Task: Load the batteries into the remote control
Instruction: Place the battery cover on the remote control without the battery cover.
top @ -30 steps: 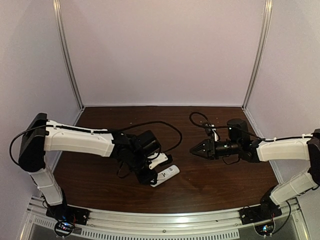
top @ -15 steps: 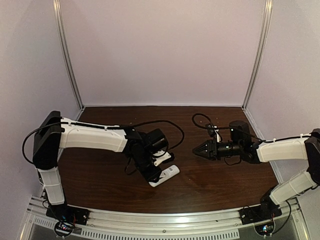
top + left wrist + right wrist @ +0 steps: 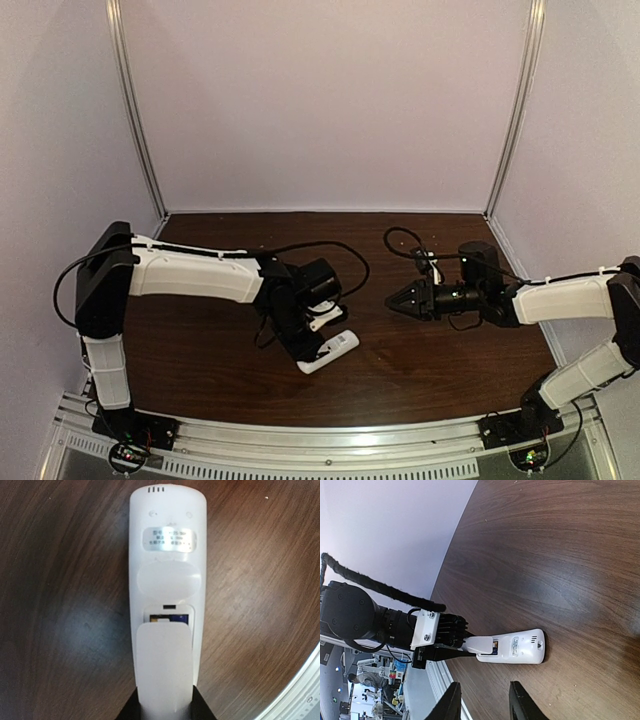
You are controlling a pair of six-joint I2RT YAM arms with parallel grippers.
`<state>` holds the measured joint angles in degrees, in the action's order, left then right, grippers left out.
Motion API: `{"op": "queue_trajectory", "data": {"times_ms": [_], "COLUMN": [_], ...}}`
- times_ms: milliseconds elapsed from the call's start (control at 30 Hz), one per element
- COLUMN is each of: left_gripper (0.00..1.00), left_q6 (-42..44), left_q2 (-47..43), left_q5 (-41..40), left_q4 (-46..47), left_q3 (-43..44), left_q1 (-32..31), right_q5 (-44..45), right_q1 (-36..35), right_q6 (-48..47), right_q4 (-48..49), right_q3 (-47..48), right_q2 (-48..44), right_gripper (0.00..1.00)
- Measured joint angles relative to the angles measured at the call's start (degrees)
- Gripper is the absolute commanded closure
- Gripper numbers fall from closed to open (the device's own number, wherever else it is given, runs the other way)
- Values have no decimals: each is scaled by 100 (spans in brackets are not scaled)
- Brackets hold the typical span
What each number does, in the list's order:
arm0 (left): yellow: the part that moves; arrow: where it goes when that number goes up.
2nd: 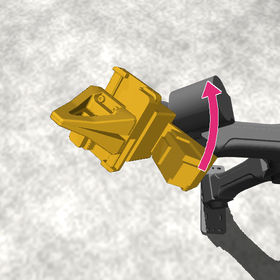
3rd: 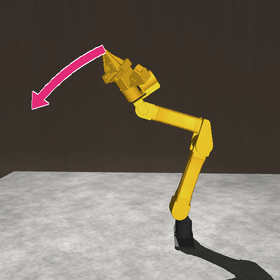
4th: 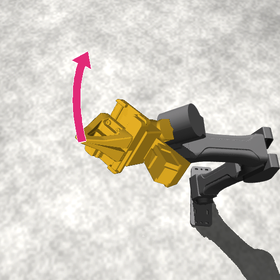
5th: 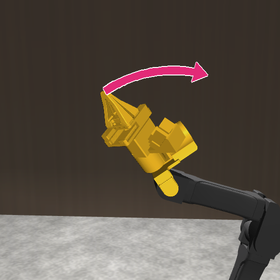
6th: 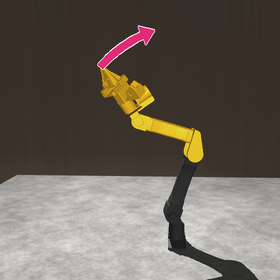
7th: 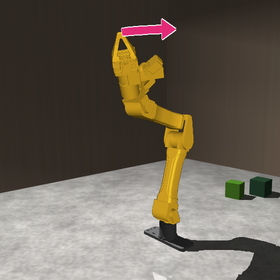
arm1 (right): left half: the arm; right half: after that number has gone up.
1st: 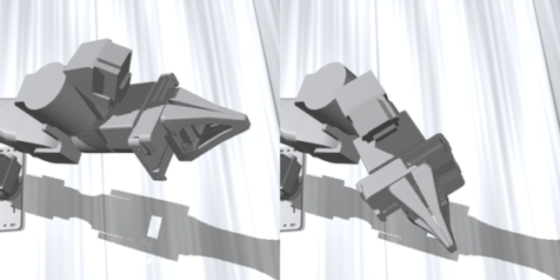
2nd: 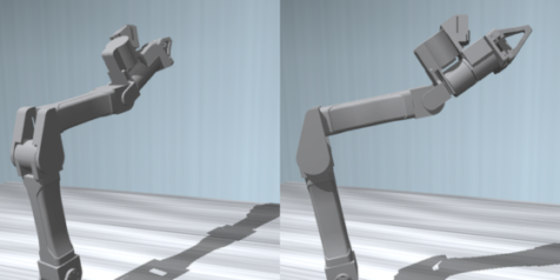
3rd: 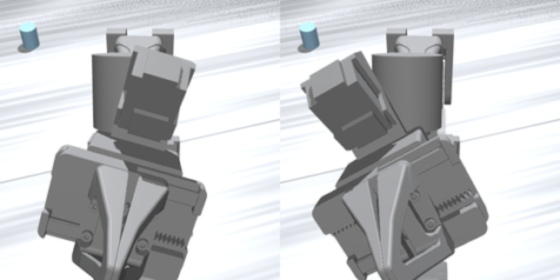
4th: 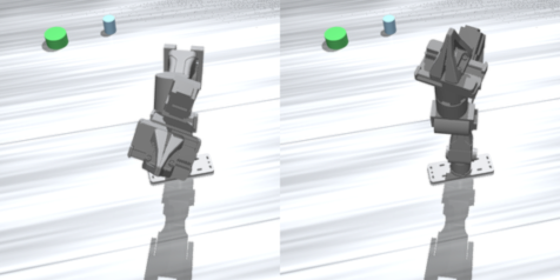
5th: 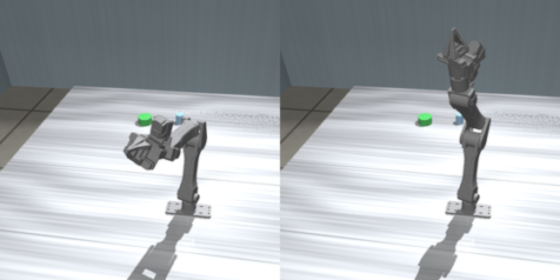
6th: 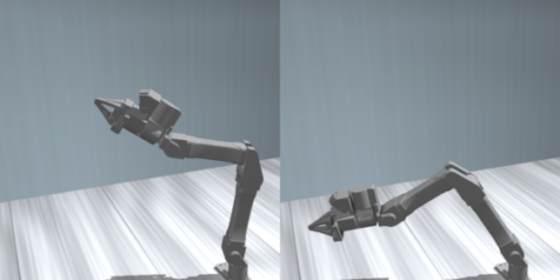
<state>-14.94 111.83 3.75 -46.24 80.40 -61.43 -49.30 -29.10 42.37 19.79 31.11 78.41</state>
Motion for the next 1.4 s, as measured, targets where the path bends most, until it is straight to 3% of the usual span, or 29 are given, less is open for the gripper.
{"op": "queue_trajectory", "data": {"times_ms": [1067, 1400], "left_gripper": [80, 83], "left_q6": [7, 87], "left_q2": [262, 284], "left_q5": [-76, -26], "left_q4": [-83, -129], "left_q3": [214, 264], "left_q1": [0, -7], "right_q5": [-101, -127], "right_q1": [26, 28], "right_q6": [2, 2], "right_q4": [118, 151], "right_q3": [-66, -70], "right_q2": [66, 70], "right_gripper": [66, 66]}}
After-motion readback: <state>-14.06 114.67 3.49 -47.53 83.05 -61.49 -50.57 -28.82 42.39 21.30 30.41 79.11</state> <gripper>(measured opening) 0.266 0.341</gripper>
